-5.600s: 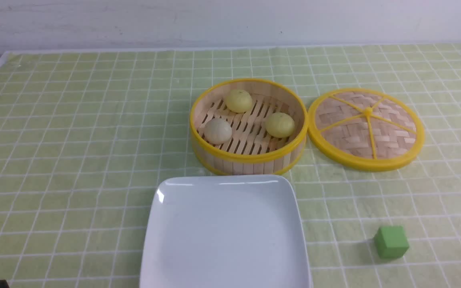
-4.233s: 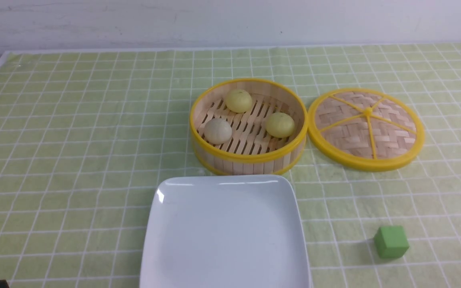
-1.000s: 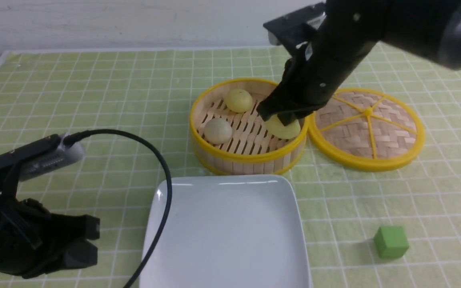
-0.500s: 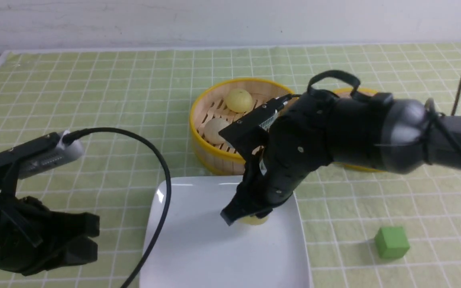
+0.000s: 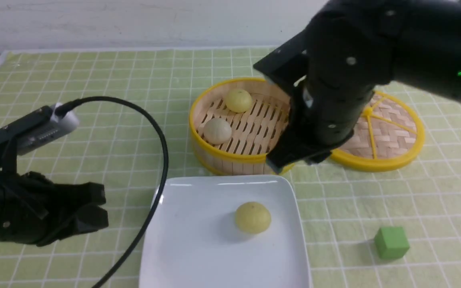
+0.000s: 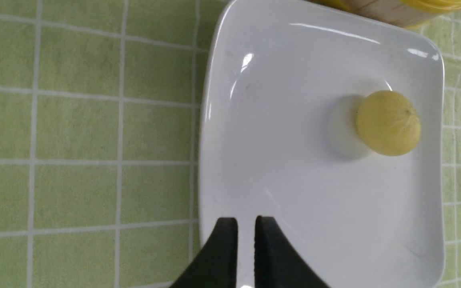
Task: Put the steamed buns into the plate on the green tablecloth.
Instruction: 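Reach into the bamboo steamer and grasp a bun with the left gripper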
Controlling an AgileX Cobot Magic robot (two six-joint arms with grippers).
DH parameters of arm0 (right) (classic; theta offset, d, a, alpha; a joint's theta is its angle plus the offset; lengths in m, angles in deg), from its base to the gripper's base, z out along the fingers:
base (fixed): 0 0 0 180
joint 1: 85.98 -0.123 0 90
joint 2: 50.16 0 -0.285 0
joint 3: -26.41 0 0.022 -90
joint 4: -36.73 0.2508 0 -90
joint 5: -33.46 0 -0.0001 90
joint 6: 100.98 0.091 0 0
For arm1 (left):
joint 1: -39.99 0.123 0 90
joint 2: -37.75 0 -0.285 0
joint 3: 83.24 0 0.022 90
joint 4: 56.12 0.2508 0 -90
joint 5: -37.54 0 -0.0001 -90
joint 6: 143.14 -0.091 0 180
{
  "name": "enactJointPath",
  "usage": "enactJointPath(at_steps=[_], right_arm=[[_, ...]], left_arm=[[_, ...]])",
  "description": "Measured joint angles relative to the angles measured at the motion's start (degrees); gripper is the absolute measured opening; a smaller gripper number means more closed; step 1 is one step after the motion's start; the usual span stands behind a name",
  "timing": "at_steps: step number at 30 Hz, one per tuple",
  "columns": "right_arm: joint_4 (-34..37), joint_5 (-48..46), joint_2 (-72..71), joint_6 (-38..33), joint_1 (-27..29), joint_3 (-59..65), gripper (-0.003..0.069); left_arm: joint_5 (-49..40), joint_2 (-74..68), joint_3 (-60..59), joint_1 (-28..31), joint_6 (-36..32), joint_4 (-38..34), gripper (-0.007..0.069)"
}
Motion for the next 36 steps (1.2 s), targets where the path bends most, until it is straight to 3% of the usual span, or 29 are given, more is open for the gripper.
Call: enactJointPath(at_steps=[2,5,13,16,21,25,28,33,36], right_arm=[[0.00,-0.34,-3.94,0.43,0.61,2.75,-0.0011],[0.00,-0.74,-8.71,0.48,1.56,7.74,-0.0015],[-0.17,-1.10,-21.03,0.48,3.35,22.88,-0.0015],[1.05,-1.15,-26.15,1.62,3.40,28.88,-0.0014],[4.65,-0.31,-31.03,1.98,3.40,34.37,-0.0014],[7.56,3.93,-33.44,2.03,3.40,37.05,-0.0014],[8.57,6.24,-33.71,2.16,3.40,37.71,-0.0014],[8.83,7.89,-33.77,2.16,3.40,38.22,-0.0014],[9.26,7.85,-33.82,2.16,3.40,38.22,-0.0013]], left_arm=[[-2.91,-3.39,3.71,-0.05,-1.12,-0.07,0.0029],[-6.79,-9.44,10.44,-1.32,-2.21,-0.07,0.0001],[-8.37,-30.24,33.90,-12.81,-0.81,2.05,0.0006],[-8.54,-41.40,48.55,-16.93,5.98,7.20,0.0070],[-9.32,-52.08,62.55,-20.21,13.83,17.17,0.0224],[-9.91,-58.64,69.71,-22.02,15.99,24.84,0.0343],[-9.85,-60.74,70.57,-22.63,16.17,26.31,0.0368],[-9.09,-63.12,70.63,-22.80,16.51,26.83,0.0346],[-9.20,-64.49,70.65,-22.80,16.95,26.89,0.0210]])
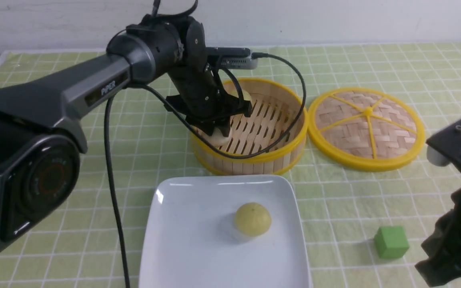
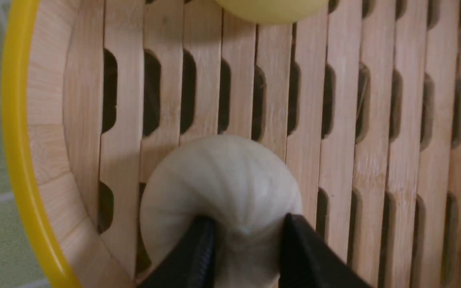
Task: Put the steamed buns into the plate on the green tablecloth.
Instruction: 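Reach into the bamboo steamer and grasp a bun with the left gripper, then carry the bun from the bamboo steamer to the plate with the left gripper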
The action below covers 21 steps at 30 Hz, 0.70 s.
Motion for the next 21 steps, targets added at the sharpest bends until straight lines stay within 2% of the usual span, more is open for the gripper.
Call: enactJointPath(at_steps=[2,4,9,13,16,21], right_arm=[[0.92,-0.40,0.00,0.00,0.00,0.00,-0.0011],[2.01,-1.26,0.00,0.00,0.00,0.00,-0.0010],[2.51,-1.77,0.00,0.00,0.00,0.00,-0.0008],[2.34,-1.13,0.00,0.00,0.00,0.00,-0.0007],[2.22,-0.10,0.00,0.00,0.00,0.00,-0.0006],[1.77,1.94,0.00,0.00,0.00,0.12,-0.0002]], left_arm=[[-0.11,0.15,0.00,0.00,0.60,-0.06,0.0090],[-0.23,1.65,0.05,0.00,1.13,-0.01,0.0036],[-3.87,9.31,0.00,0.00,1.38,2.05,0.0025],[-13.66,22.54,0.29,0.00,3.48,11.08,0.0024],[-16.38,27.44,-1.90,0.00,7.60,14.44,0.0024],[-16.82,32.96,-20.63,-2.31,14.57,14.71,0.0027]])
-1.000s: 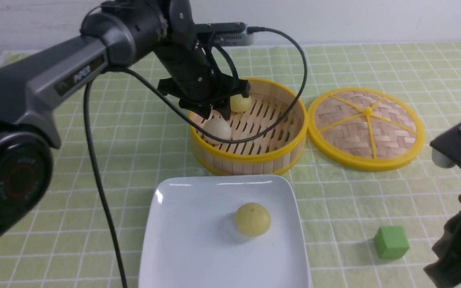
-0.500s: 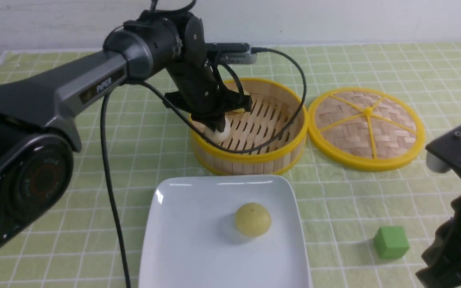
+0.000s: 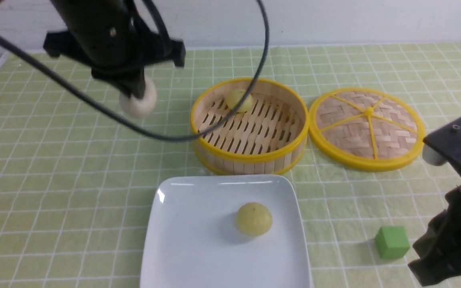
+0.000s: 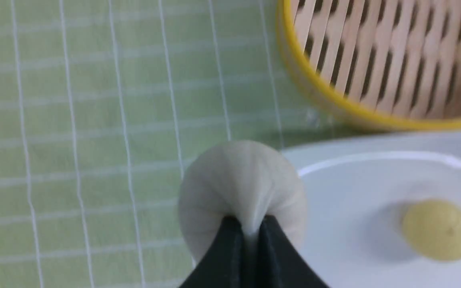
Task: Put the steamed buns into the plate on the green tablecloth.
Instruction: 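Carry the bun from the bamboo steamer to the plate with the left gripper, then reach into the bamboo steamer and grasp a bun with the left gripper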
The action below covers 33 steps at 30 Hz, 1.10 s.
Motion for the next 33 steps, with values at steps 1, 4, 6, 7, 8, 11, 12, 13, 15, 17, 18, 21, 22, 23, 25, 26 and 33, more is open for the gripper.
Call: enactJointPath(at_steps=[1,4,6,7,8,11,12,13,15,17,18,21,22,23,25,26,33], right_arm=[[-0.07,0.07,0.00,0.00,0.00,0.00,-0.0001],[-0.13,0.73,0.00,0.00,0.00,0.11,-0.0001],[-0.13,1.14,0.00,0.00,0.00,0.11,0.0001],[-0.13,1.13,0.00,0.00,0.00,0.11,0.0001],[-0.13,1.20,0.00,0.00,0.00,0.11,0.0002],[-0.13,1.26,0.00,0.00,0.00,0.11,0.0003],[-0.13,1.26,0.00,0.00,0.00,0.11,0.0003],[-0.27,1.26,0.00,0.00,0.00,0.11,0.0003],[-0.26,1.26,0.00,0.00,0.00,0.11,0.0005],[-0.26,1.30,0.00,0.00,0.00,0.11,0.0006],[-0.26,1.30,0.00,0.00,0.00,0.11,0.0006],[-0.26,1.30,0.00,0.00,0.00,0.11,0.0006],[-0.26,1.30,0.00,0.00,0.00,0.11,0.0006],[-0.32,1.30,0.00,0.00,0.00,0.11,0.0009],[-0.32,1.30,0.00,0.00,0.00,0.11,0.0011],[-0.32,1.42,0.00,0.00,0.00,0.11,0.0012],[-0.32,1.70,0.00,0.00,0.00,0.11,0.0020]], left_arm=[[1.65,-0.12,-4.24,-0.87,1.39,-0.47,0.0027],[9.40,-1.54,-13.72,-3.31,4.36,-0.99,0.0031],[15.46,-3.00,-18.45,-4.70,6.80,-1.38,0.0041],[16.48,-3.17,-19.11,-4.87,7.34,-1.38,0.0043],[18.95,-4.53,-20.78,-5.36,9.29,-1.38,0.0062],[21.60,-6.90,-21.33,-5.60,11.24,-1.38,0.0141],[21.84,-6.99,-21.32,-5.66,11.33,-1.38,0.0148],[22.24,-7.36,-21.39,-5.66,11.45,-1.45,0.0177],[22.47,-7.63,-21.39,-5.66,11.66,-1.64,0.0260],[21.66,-7.63,-19.78,-5.66,11.66,-1.18,0.0364],[21.20,-7.67,-18.37,-5.66,11.72,-0.66,0.0395],[20.72,-7.74,-13.10,-5.66,11.84,0.09,0.0435],[20.44,-7.87,-10.59,-5.66,11.84,0.29,0.0430],[19.67,-8.35,-7.77,-5.58,11.84,0.42,0.0407],[18.30,-9.32,-3.93,-5.09,11.30,0.24,0.0354],[16.76,-10.28,-0.33,-4.64,10.44,-0.48,0.0292],[6.61,-28.11,30.42,3.20,-6.12,-17.61,0.0008]])
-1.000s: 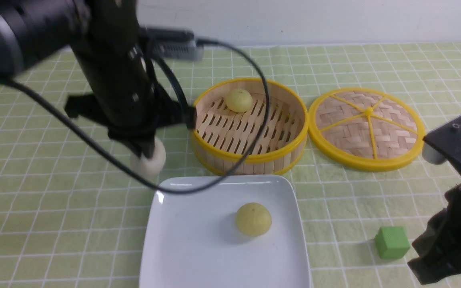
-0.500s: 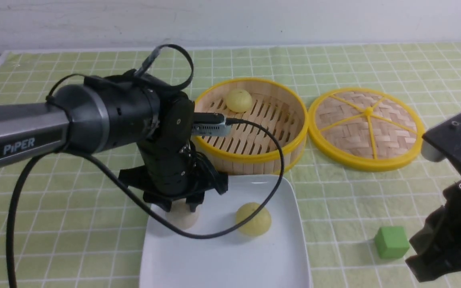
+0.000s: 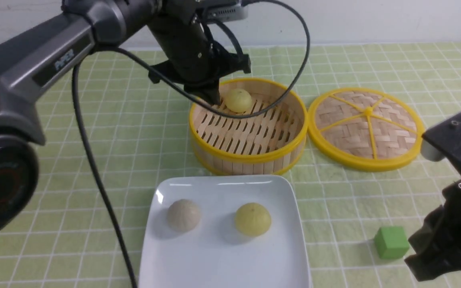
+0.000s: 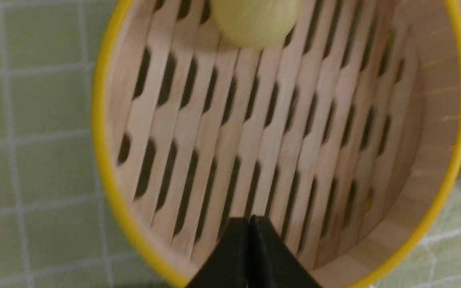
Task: Put the steamed buns into the plate on the green tablecloth.
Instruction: 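Reach into the bamboo steamer and grasp a bun with the left gripper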
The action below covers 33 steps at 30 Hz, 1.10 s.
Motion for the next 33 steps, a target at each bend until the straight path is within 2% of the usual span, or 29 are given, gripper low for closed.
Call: enactJointPath(at_steps=[2,5,7,8,9,10,11,13,15,22,27,33], right_arm=[[0.00,0.07,0.00,0.00,0.00,0.00,0.0022],[0.00,0.55,0.00,0.00,0.00,0.00,0.0025],[0.00,1.82,0.00,0.05,0.00,0.00,0.0027],[0.00,1.94,0.00,0.05,0.00,0.00,0.0027],[0.00,2.82,0.00,0.05,0.00,0.00,0.0028],[0.00,3.02,0.00,0.05,0.00,0.00,0.0029],[0.00,3.77,0.00,0.05,0.00,0.00,0.0029],[0.00,4.81,0.00,0.05,0.00,0.00,0.0030],[0.00,5.61,0.00,0.05,0.00,0.11,0.0030],[0.05,8.66,0.00,3.02,0.00,0.21,0.0030],[0.24,11.26,0.11,4.33,0.00,0.27,0.0031],[0.53,11.57,1.95,4.48,0.00,0.27,0.0037]], left_arm=[[-0.82,-3.96,6.82,1.11,-2.45,-1.97,0.0021],[-1.49,-9.22,14.67,1.56,-3.75,-2.16,0.0085],[-1.37,-13.20,20.04,1.55,-4.19,-1.95,0.0192],[-1.27,-13.46,20.04,1.55,-4.17,-1.95,0.0202],[0.42,-15.33,21.98,1.49,-4.54,-1.95,0.0281],[0.68,-15.74,22.11,1.49,-4.59,-1.90,0.0301],[2.54,-17.02,22.66,1.49,-5.22,-1.73,0.0367],[5.09,-18.81,22.78,1.49,-6.31,-1.48,0.0451],[5.65,-19.98,22.78,1.49,-7.55,-1.10,0.0498],[5.75,-20.26,22.85,1.49,-8.64,-0.37,0.0515],[4.29,-21.47,22.90,1.49,-9.78,-0.33,0.0468],[2.54,-23.77,22.90,1.49,-10.53,-0.46,0.0451]])
